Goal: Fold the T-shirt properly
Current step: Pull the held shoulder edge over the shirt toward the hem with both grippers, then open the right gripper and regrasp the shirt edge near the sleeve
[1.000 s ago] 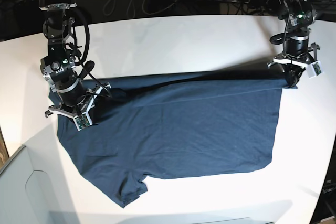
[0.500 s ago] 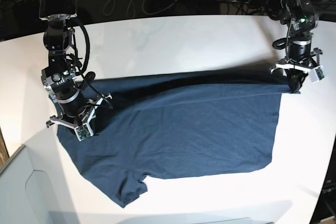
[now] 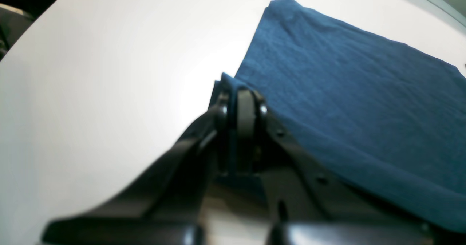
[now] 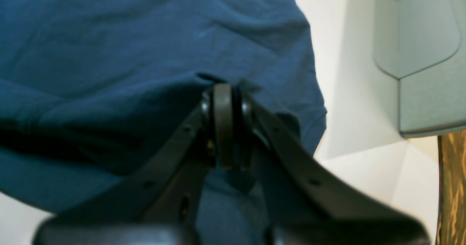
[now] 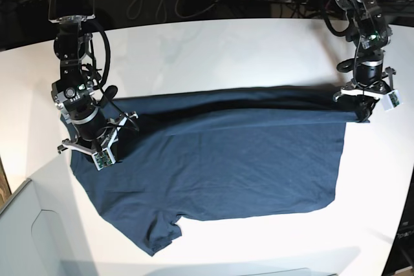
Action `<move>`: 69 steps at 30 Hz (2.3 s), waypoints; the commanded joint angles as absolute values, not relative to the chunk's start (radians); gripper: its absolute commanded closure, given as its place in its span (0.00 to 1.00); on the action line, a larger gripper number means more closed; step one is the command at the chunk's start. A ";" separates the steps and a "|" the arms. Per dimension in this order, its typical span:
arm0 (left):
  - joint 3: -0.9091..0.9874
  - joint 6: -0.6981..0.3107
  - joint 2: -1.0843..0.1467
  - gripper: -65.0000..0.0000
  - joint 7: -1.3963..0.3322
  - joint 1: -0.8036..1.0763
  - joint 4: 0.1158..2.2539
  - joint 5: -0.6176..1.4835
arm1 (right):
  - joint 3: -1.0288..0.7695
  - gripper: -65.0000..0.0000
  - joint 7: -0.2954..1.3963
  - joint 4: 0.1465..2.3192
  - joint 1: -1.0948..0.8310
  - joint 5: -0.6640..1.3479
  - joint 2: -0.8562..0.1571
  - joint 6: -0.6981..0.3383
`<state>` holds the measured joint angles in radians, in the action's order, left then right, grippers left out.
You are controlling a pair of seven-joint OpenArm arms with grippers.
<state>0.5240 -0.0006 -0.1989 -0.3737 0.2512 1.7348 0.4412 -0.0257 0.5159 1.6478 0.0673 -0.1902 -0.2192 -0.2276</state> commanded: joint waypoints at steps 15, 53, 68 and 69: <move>0.530 0.001 -0.214 1.00 -0.346 0.150 1.656 0.444 | -0.041 1.00 0.492 1.630 0.087 -0.185 -0.232 -0.229; 0.536 0.002 -0.208 0.45 -0.407 0.145 1.465 0.444 | -0.113 0.25 0.490 1.787 -0.134 -0.183 -0.231 -0.229; 0.530 -0.001 -0.203 0.70 -0.407 0.111 1.353 0.450 | -0.283 0.25 0.495 1.641 -0.108 -0.185 -0.242 -0.229; 0.530 -0.001 -0.203 0.77 -0.407 0.111 1.353 0.450 | -0.289 0.25 0.495 1.615 -0.104 -0.185 -0.251 -0.229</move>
<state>0.5293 -0.0010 -0.1970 -0.3885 0.1139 1.3468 0.4477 -0.2794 0.5201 1.5963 -0.1207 -0.1867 -0.2325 -0.2272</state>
